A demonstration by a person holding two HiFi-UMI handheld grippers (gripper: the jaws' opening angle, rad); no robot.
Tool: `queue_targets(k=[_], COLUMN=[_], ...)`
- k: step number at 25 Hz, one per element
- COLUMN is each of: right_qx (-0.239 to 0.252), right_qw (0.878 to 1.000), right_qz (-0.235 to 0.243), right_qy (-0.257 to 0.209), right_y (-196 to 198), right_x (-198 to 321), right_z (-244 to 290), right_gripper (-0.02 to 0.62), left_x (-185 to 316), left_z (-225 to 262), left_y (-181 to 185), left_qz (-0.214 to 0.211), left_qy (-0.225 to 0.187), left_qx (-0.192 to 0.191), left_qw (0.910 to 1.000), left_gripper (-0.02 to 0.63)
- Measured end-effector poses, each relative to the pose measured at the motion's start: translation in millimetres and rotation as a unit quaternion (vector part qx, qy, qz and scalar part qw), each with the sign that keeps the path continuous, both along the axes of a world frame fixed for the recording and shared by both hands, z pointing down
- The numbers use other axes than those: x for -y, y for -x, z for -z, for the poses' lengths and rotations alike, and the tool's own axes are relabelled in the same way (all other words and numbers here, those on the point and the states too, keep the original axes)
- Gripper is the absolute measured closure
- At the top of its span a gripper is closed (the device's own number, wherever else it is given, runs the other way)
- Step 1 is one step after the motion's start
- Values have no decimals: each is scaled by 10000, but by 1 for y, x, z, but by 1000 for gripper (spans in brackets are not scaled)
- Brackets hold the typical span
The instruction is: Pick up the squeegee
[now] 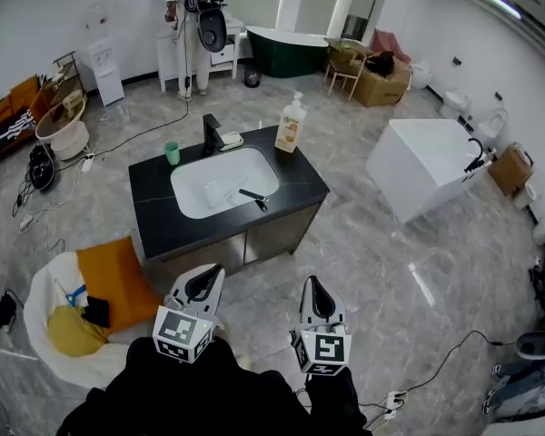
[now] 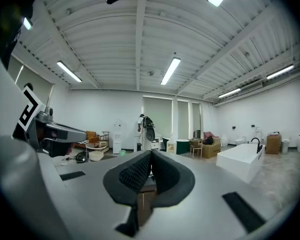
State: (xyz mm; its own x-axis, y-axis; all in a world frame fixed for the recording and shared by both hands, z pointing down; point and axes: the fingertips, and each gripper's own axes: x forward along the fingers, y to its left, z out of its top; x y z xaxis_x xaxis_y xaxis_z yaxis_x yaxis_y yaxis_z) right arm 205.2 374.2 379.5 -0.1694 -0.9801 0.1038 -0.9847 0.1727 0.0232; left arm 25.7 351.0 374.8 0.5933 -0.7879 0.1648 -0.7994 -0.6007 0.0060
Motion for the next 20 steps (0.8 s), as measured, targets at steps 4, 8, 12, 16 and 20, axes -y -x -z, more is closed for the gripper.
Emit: queue_targets(k=[4, 8, 12, 16, 20], right_qx=[16, 25, 63, 91, 94], right_qw=[10000, 9999, 9998, 9996, 9992], right_qz=[45, 100, 116, 149, 160], right_qy=[35, 100, 148, 237, 367], right_y=[-2, -1, -4, -3, 1], right_x=[18, 46, 85, 132, 176], right_z=[-5, -13, -15, -18, -25], right_gripper=[578, 578, 578, 578, 578], left_x=[16, 43, 82, 128, 175], left_z=[-5, -12, -16, -19, -22], left_y=[-2, -3, -6, -8, -11], left_qz=[43, 90, 102, 111, 63], left_qy=[11, 56, 111, 203, 310], left_qx=[19, 39, 49, 77, 110], left_qw=[10000, 9999, 9999, 9997, 9994], left_gripper=[578, 578, 578, 578, 578])
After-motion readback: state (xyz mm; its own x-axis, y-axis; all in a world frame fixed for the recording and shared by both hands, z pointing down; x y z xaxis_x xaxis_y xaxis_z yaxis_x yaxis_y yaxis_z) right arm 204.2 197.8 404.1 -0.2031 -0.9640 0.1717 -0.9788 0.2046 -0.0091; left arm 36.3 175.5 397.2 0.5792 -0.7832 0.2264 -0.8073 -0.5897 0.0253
